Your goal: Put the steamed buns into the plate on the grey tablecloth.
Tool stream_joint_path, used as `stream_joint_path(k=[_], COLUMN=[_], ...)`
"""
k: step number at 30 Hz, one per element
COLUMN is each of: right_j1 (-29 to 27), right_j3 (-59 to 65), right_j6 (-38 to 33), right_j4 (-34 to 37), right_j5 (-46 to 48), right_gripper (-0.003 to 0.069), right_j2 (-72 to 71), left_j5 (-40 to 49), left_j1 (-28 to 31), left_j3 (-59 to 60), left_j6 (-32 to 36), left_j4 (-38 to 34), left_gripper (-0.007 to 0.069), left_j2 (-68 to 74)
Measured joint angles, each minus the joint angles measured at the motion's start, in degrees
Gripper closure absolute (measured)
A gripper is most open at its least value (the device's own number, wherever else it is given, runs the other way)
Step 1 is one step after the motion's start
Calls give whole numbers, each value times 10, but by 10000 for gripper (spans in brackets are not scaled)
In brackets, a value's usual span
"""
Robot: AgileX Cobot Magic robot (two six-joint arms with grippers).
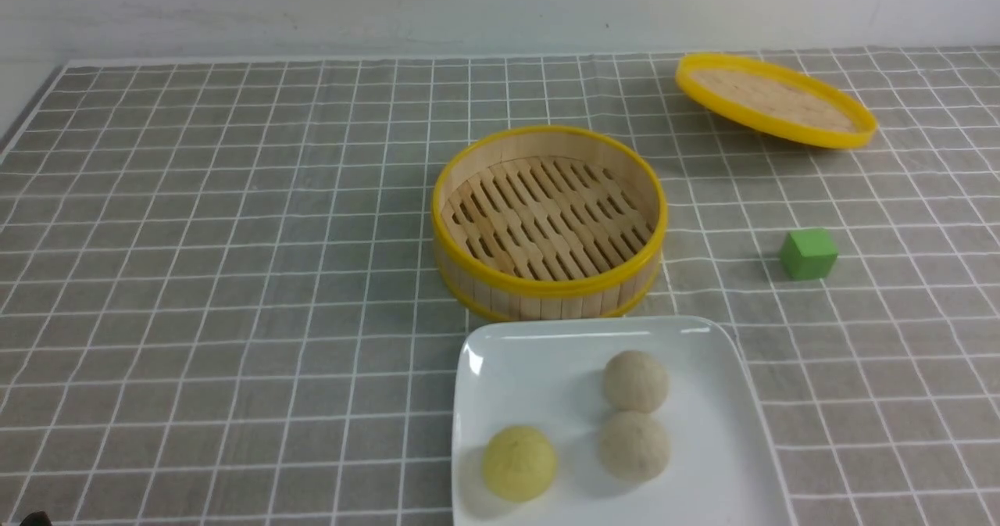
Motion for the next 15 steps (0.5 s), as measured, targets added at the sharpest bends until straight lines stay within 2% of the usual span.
stream_joint_path(k=[15], right_j1=[-1], right_j3=[13], right_j6=[-1], right_j4=[1], right_j5=[-1], right_gripper=[657], right_j2=[-13], left_j5=[0], left_j1=[0], left_j3=[0], left_j6=[0], left_j4=[0], left_gripper=[384], left_j2=[0])
